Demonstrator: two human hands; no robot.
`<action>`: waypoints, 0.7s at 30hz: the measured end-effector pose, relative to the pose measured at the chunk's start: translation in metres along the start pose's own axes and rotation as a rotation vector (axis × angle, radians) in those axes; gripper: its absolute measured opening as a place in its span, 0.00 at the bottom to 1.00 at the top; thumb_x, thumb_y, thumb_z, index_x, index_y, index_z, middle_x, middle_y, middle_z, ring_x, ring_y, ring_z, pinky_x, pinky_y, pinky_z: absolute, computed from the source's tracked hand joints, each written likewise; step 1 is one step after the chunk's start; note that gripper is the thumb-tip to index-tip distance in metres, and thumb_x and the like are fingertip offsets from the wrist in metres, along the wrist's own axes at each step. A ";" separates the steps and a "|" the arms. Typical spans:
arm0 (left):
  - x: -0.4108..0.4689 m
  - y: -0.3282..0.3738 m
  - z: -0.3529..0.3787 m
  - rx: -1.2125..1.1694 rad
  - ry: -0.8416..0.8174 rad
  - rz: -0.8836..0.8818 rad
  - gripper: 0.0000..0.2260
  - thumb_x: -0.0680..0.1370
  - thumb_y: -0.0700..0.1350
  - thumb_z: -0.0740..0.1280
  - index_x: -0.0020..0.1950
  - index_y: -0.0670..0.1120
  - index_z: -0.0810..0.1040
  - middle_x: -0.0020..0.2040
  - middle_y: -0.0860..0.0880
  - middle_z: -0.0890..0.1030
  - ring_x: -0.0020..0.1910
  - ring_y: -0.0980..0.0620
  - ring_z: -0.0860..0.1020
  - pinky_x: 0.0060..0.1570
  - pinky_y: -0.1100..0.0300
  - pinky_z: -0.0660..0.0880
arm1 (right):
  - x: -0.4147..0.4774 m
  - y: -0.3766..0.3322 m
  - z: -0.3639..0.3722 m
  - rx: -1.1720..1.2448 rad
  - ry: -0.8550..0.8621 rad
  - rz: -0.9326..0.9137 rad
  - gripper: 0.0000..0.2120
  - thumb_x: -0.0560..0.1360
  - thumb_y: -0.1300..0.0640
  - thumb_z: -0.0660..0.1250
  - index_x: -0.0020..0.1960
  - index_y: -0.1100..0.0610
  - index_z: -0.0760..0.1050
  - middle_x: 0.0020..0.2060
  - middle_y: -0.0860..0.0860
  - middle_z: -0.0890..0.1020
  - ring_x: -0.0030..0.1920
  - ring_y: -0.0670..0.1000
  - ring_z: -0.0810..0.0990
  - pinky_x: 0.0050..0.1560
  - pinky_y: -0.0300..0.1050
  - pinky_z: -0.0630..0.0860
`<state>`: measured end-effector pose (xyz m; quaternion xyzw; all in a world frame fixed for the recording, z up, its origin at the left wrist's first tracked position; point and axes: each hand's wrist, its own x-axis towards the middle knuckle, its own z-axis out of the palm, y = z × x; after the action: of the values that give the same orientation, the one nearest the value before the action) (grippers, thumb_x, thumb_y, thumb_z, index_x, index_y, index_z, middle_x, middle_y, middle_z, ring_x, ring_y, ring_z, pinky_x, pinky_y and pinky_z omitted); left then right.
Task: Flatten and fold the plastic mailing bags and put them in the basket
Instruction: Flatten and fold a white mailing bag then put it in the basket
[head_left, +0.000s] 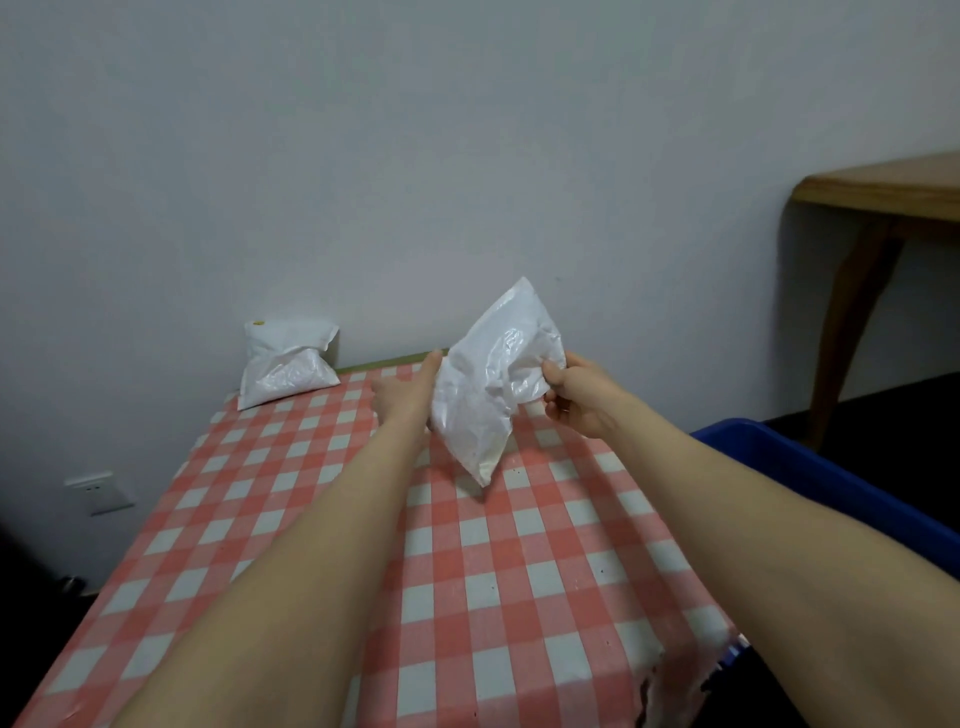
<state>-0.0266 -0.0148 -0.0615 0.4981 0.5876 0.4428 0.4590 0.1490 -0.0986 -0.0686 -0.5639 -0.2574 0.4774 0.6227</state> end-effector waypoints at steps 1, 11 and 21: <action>-0.001 -0.002 -0.001 -0.013 -0.039 -0.030 0.47 0.63 0.68 0.71 0.73 0.43 0.63 0.66 0.45 0.74 0.59 0.42 0.77 0.55 0.52 0.76 | 0.000 0.000 0.000 0.034 -0.003 0.000 0.08 0.81 0.61 0.60 0.54 0.52 0.76 0.32 0.49 0.73 0.28 0.45 0.68 0.28 0.38 0.70; -0.002 -0.015 0.001 0.067 0.060 0.079 0.15 0.81 0.48 0.59 0.66 0.44 0.71 0.62 0.44 0.77 0.58 0.42 0.76 0.60 0.50 0.73 | 0.004 0.021 -0.026 -0.300 0.182 -0.055 0.12 0.79 0.58 0.63 0.37 0.55 0.73 0.29 0.51 0.69 0.26 0.47 0.63 0.25 0.38 0.60; -0.005 -0.031 0.007 0.482 -0.012 0.228 0.19 0.82 0.51 0.56 0.68 0.41 0.70 0.66 0.43 0.74 0.63 0.42 0.73 0.55 0.55 0.68 | 0.006 0.032 -0.032 -0.376 0.191 -0.043 0.14 0.78 0.53 0.67 0.57 0.63 0.77 0.47 0.54 0.81 0.44 0.53 0.79 0.46 0.44 0.76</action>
<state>-0.0246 -0.0232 -0.0926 0.6587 0.6133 0.3358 0.2779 0.1690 -0.1109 -0.1079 -0.7075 -0.2935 0.3520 0.5381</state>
